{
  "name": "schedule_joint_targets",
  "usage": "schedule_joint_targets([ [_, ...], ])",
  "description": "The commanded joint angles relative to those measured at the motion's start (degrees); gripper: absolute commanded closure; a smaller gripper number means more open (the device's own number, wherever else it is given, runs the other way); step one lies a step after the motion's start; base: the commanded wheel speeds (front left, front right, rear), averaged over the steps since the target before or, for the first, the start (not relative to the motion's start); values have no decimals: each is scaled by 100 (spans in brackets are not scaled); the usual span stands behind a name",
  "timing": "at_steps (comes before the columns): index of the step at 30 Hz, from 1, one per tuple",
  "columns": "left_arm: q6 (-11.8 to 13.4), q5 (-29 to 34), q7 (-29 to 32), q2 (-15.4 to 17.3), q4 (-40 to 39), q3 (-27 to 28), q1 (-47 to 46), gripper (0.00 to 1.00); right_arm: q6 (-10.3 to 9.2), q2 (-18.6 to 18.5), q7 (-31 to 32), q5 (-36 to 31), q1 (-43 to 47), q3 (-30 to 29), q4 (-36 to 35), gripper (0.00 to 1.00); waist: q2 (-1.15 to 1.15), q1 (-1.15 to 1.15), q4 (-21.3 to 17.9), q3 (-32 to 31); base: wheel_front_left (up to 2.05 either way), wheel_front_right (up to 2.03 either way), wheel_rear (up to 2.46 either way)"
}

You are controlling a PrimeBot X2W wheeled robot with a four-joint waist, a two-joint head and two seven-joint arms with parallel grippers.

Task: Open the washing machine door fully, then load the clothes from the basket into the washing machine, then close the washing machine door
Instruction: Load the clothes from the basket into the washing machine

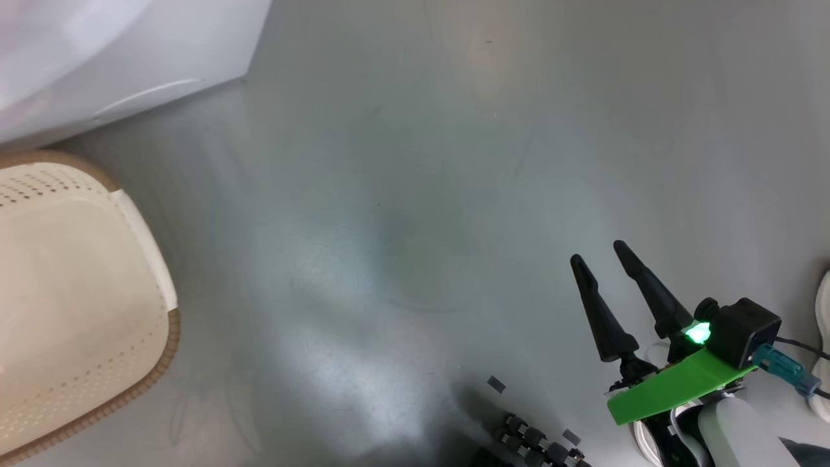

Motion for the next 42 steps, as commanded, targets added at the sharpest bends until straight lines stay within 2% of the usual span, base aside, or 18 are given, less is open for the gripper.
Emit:
schedule_joint_targets([
  [1, -11, 120, -30, 240, 22, -83, -68, 100, 9, -118, -27, 66, 278, 122, -84, 0, 0, 0, -52, 32, 0, 0, 0],
  [8, -10, 137, 379, 249, 781, -197, -180, 100, 9, -82, -27, 94, 317, 165, -25, 0, 0, 0, -83, -67, 0, 0, 0],
  [9, -10, 146, 478, 250, 880, -220, -206, 96, 9, -83, -27, 95, 322, 165, -21, 0, 0, 0, -77, -81, 0, 0, 0],
  [10, -12, 140, 645, 241, 1013, -231, -221, 73, 9, -87, -27, 93, 324, 166, -17, 0, 0, 0, -68, -96, 0, 0, 0],
  [11, -13, 128, 792, 229, 1125, -237, -237, 55, 9, -94, -27, 90, 324, 165, -14, 0, 0, 0, -56, -109, 0, 0, 0],
  [12, -6, 112, 854, 223, 1181, -235, -265, 22, 9, -97, -27, 90, 317, 161, -18, 0, 0, 0, -46, -116, 0, 0, 0],
  [13, 14, 107, 915, 228, 1233, -240, -282, 0, 9, -100, -27, 91, 310, 154, -21, 0, 0, 0, -35, -122, 0, 0, 0],
  [22, 181, -87, 1036, 114, 1413, -156, -248, 0, 9, -135, -27, 68, 290, 72, -55, 0, 0, 0, 171, -208, 0, 0, 0],
  [31, 310, -369, 720, -135, 1480, -20, 49, 0, 9, -210, -27, 19, 295, -8, -89, 0, 0, 0, 424, -430, 0, 0, 0],
  [42, 492, -691, 243, -633, 1534, 114, 509, 0, 9, -309, -27, -72, 329, -242, -136, 0, 0, 0, 796, -768, 0, 0, 0],
])
